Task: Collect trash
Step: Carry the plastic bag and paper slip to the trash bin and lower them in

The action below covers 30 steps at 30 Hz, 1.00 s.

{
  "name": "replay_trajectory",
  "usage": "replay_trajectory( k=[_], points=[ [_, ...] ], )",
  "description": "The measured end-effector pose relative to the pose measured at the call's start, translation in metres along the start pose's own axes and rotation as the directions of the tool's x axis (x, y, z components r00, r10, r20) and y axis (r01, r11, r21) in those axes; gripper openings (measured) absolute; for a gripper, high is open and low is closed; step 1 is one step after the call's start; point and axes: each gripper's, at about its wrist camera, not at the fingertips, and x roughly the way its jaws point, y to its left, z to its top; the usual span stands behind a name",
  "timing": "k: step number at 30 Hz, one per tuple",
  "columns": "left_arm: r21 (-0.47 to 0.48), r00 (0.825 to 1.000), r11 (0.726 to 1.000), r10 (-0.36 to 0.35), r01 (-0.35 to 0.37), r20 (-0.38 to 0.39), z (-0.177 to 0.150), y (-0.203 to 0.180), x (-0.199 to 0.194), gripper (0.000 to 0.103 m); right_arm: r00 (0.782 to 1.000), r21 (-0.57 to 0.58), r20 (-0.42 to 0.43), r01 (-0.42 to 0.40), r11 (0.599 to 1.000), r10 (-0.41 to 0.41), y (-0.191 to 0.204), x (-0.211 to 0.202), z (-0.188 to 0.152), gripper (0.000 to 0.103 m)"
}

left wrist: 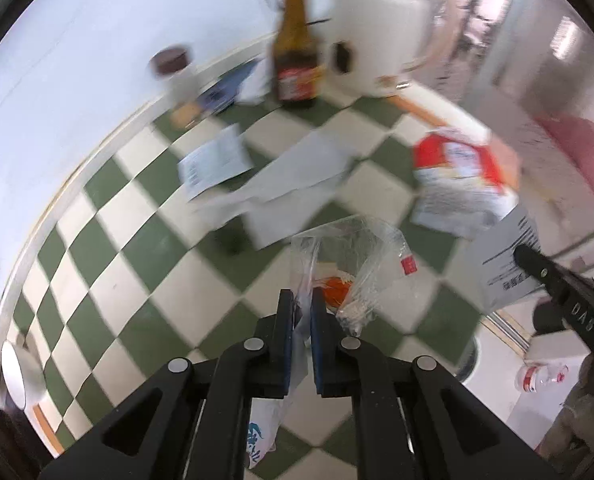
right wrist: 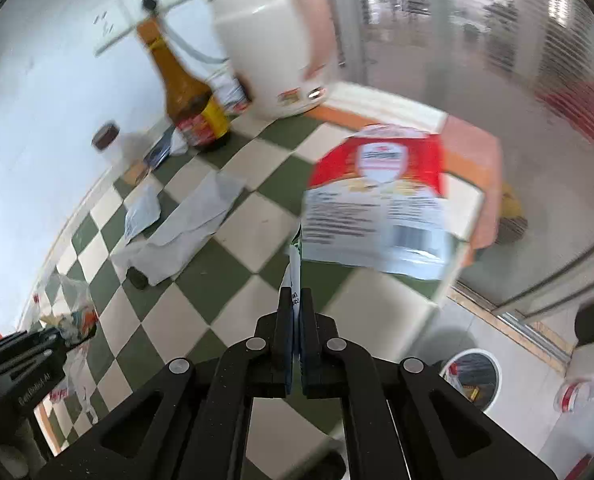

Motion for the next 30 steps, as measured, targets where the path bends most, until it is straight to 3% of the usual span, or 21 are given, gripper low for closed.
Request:
replay_trajectory(
  k=[5, 9, 18, 25, 30],
  points=[
    [0.108, 0.997, 0.992, -0.066, 0.063, 0.029, 0.014, -0.062, -0.016, 0.005, 0.998, 0.114, 0.042, 0.035, 0.993, -0.04, -0.064, -0.035, -0.013, 0.002],
    [0.209, 0.992, 0.97, -0.127, 0.121, 0.018, 0.012, -0.125, -0.02, 0.005, 0.993, 0.221, 0.076, 0.075, 0.972, -0.094, -0.125, -0.064, -0.034, 0.002],
    [0.43, 0.969, 0.869, -0.228, 0.245, -0.093, -0.021, -0.284, -0.003, 0.006, 0.975, 0.474, 0.026, 0.182, 0.861, -0.22, -0.284, -0.102, -0.099, 0.002],
    [0.511, 0.947, 0.8, -0.229, 0.314, -0.225, -0.063, -0.393, 0.058, 0.006, 0.977, 0.627, -0.051, 0.194, 0.755, -0.208, -0.392, -0.078, -0.165, 0.002],
    [0.477, 0.914, 0.799, -0.213, 0.366, -0.344, -0.097, -0.45, 0.139, 0.006, 0.981, 0.712, -0.117, 0.193, 0.675, -0.157, -0.468, -0.023, -0.232, 0.002]
  ],
)
